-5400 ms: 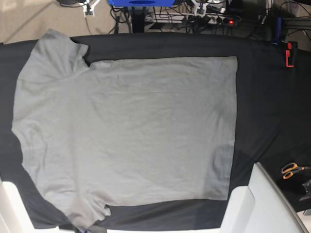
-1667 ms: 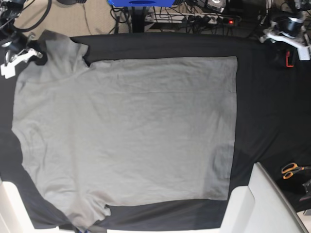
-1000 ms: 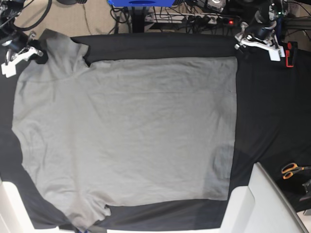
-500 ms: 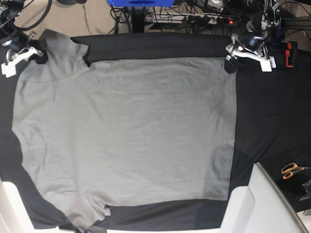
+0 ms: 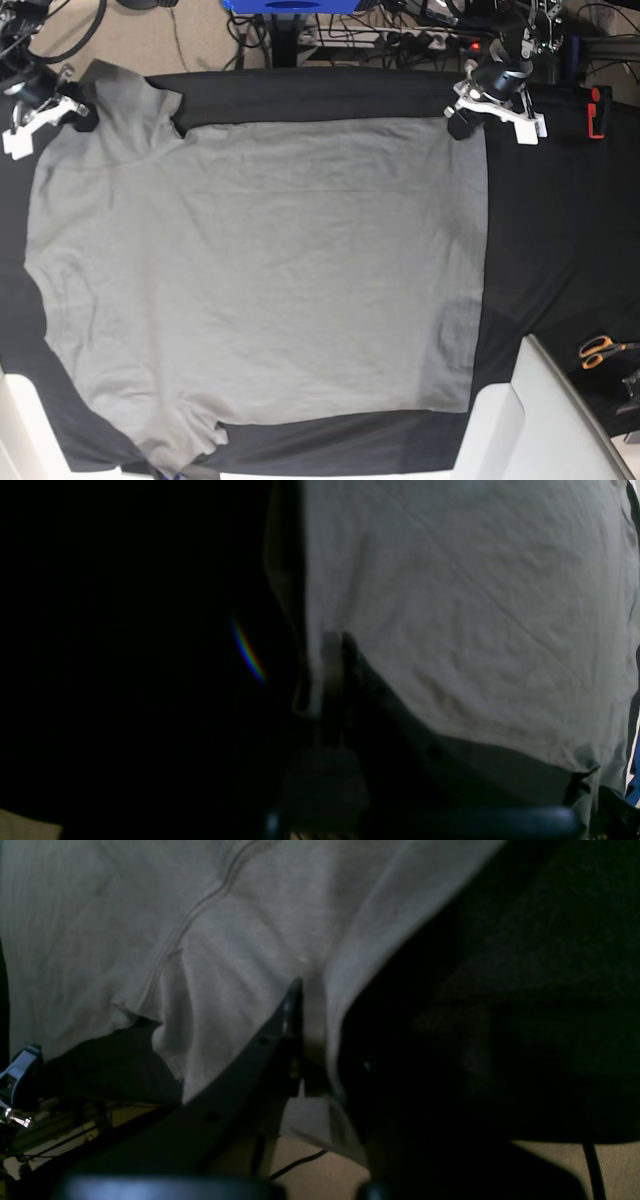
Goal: Fold the T-shirt properly
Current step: 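Close both grippers on the grey shirt's collar-side corners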
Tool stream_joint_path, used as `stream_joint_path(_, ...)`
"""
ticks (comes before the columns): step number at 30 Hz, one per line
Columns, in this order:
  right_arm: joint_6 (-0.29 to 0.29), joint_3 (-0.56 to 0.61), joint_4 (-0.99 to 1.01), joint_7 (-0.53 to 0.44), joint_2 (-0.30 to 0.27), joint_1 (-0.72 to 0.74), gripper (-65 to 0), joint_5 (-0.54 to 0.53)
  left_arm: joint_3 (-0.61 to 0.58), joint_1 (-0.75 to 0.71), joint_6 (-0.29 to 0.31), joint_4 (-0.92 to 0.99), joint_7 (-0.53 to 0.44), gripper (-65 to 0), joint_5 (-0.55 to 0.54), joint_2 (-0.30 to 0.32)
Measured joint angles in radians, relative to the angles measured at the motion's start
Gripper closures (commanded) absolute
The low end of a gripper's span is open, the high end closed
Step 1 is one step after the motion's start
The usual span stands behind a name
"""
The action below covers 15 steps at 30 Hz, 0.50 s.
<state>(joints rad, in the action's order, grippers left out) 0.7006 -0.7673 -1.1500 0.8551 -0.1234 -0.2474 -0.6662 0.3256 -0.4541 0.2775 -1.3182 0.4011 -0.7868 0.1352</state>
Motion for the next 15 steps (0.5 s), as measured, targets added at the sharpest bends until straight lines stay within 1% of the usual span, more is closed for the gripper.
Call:
stream_joint_path(2, -0.001, 0.0, -0.008, 0.007, 0.0, 0.0, -0.3, 0.001, 0.0, 0.0, -0.004, -0.008, 0.003, 0.0, 0.0, 0.0)
stream_joint_path(5, -0.009, 0.004, -0.061, 0.042, 0.003, -0.003, -0.3, 0.028, 0.0, -0.01, -0.016, -0.052, 0.036, 0.0, 0.016, 0.0)
stream_joint_path(9, -0.008, 0.003, -0.099, 0.117, 0.002, 0.018, -0.3, 0.036, 0.012, -0.009, -0.032, -0.109, 0.163, 0.0, 0.027, -0.002)
stream_joint_path(14, -0.008, 0.004, -0.101, 0.133, 0.001, 0.073, -0.5, 0.038, 0.066, 0.047, -0.034, -0.141, 0.255, 0.0, 0.03, -0.007)
stream_joint_path(15, -0.008, 0.004, -0.101, 0.152, 0.0, 0.079, -0.5, 0.037, 0.074, 0.053, -0.034, -0.151, 0.272, 0.0, 0.029, -0.008)
